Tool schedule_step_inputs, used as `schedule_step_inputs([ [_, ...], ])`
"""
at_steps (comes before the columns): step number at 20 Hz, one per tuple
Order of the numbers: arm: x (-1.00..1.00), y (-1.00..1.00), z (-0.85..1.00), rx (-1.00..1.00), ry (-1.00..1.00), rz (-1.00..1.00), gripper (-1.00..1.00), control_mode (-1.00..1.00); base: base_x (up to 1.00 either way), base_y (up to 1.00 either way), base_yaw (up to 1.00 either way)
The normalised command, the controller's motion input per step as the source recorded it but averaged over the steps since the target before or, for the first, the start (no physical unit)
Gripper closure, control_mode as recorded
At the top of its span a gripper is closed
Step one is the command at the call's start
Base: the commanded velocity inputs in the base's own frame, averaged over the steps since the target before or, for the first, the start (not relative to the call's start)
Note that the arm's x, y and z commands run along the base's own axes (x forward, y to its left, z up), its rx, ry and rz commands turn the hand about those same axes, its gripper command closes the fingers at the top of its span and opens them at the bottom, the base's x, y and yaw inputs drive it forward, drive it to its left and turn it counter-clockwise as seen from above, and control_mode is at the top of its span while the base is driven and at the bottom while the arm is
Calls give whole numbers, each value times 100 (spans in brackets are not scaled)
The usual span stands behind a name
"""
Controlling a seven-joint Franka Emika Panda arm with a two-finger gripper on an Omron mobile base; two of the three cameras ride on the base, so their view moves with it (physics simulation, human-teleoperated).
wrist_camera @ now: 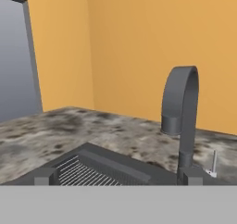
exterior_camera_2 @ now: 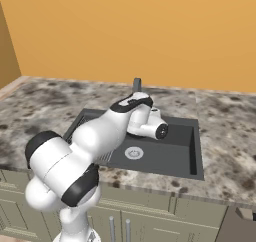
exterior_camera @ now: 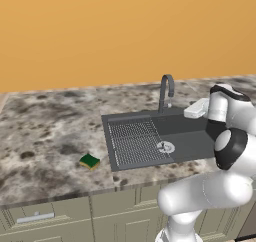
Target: Soak the sponge with water for a few seconds and then drop it inside the sink.
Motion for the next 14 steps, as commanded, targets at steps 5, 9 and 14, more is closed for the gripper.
schedule_step_inputs([
  [5, 5, 0, 0, 0, 0, -1, -100, -100, 0, 0, 0],
  [9, 5, 0, 0, 0, 0, -4, -100, -100, 0, 0, 0],
  [14, 8, 0, 0, 0, 0, -6, -100, -100, 0, 0, 0],
])
